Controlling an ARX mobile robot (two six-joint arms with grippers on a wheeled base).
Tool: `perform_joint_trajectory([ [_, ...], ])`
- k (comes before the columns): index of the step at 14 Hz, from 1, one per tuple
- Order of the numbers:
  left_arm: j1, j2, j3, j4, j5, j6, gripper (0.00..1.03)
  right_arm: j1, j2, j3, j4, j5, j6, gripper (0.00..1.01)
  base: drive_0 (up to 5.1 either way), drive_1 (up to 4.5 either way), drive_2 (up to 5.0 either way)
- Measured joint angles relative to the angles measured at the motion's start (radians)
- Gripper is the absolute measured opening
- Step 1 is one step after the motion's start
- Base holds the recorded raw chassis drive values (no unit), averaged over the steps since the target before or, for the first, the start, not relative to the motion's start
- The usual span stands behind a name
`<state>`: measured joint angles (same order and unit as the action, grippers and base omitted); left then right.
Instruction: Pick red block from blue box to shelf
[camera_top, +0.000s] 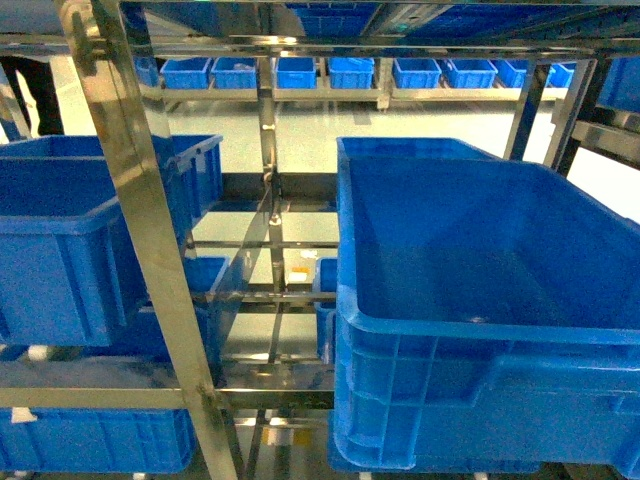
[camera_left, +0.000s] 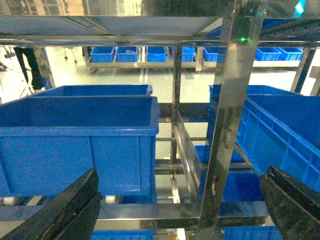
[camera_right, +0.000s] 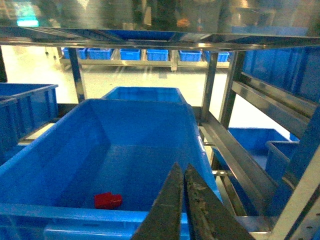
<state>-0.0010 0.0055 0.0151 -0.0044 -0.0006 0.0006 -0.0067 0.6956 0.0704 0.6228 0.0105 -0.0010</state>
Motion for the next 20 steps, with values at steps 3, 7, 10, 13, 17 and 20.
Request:
perform_joint_trajectory([
  [3,0.0,0.0,0.0,0.0,0.0,0.0,0.98,0.006,-0.076,-0.055,-0.01,-0.01,0.0,0.02,0.0,0.0,0.0],
  [7,0.0,0.0,0.0,0.0,0.0,0.0,0.98,0.006,-0.245,-0.058,-0.177,-0.01,0.0,0.02,0.0,0.0,0.0],
  [10,0.0,0.0,0.0,0.0,0.0,0.0,0.98,0.006,-0.348,-0.058,-0.273,-0.01,0.0,0.02,0.0,0.0,0.0],
  [13,0.0,0.0,0.0,0.0,0.0,0.0,0.98,0.006,-0.427,-0.058,-0.352,-0.01,0.0,0.02,0.0,0.0,0.0],
  [17,0.0,0.0,0.0,0.0,0.0,0.0,0.98,0.006,-0.504,-0.058,-0.428,-0.01,0.0,0.02,0.0,0.0,0.0],
  [20,0.0,0.0,0.0,-0.001,0.0,0.0,0.98,0.006,-0.694,-0.057,-0.615,-0.011,0.0,0.02,0.0,0.0,0.0],
])
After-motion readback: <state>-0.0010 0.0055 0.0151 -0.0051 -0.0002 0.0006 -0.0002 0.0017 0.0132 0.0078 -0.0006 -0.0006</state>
